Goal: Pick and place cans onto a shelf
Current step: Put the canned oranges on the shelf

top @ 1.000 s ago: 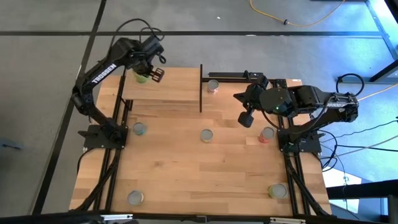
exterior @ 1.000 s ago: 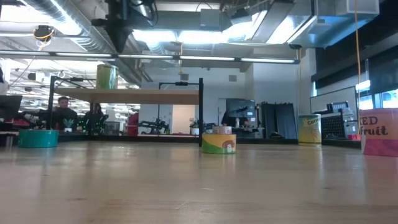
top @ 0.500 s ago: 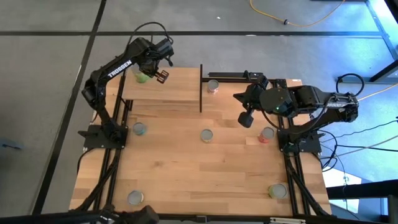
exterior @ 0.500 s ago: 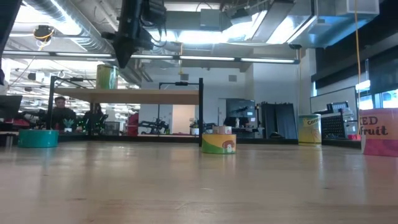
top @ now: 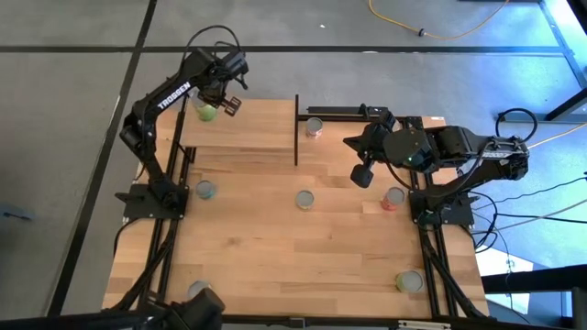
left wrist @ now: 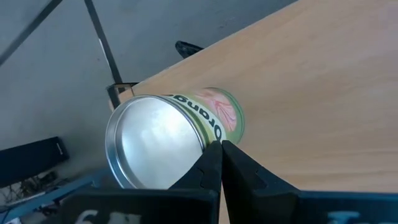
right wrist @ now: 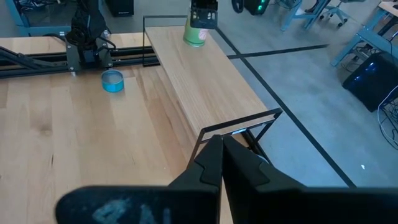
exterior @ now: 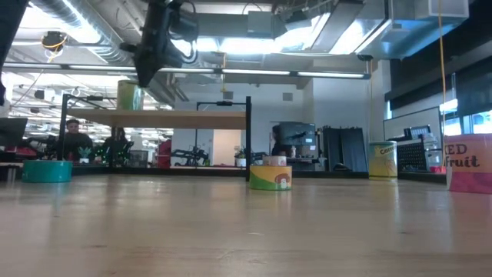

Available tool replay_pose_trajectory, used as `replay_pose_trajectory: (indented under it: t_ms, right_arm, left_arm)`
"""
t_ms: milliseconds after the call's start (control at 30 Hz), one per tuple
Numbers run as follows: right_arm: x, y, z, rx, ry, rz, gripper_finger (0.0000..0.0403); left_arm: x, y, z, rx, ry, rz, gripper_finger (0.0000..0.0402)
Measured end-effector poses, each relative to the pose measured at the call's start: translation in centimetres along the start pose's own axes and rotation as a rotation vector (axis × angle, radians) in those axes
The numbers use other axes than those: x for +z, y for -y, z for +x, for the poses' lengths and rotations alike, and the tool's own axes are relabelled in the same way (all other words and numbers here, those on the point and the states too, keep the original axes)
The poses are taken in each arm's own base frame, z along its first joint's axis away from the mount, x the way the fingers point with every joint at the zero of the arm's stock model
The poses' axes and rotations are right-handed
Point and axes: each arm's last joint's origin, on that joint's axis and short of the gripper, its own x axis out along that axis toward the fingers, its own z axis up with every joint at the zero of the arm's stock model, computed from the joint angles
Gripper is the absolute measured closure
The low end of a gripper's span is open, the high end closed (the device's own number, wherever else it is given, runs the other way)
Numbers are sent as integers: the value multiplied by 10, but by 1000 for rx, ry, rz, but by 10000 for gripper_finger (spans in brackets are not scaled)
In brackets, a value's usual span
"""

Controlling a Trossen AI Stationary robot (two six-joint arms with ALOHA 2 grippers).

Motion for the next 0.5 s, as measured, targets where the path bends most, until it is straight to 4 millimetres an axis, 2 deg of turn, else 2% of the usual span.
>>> replay_pose_trajectory:
  t_ms: [500]
  right_arm:
    - [0, 0, 0, 0, 0, 4, 390]
  left_arm:
    - [5, -19, 8, 46, -15, 16, 401]
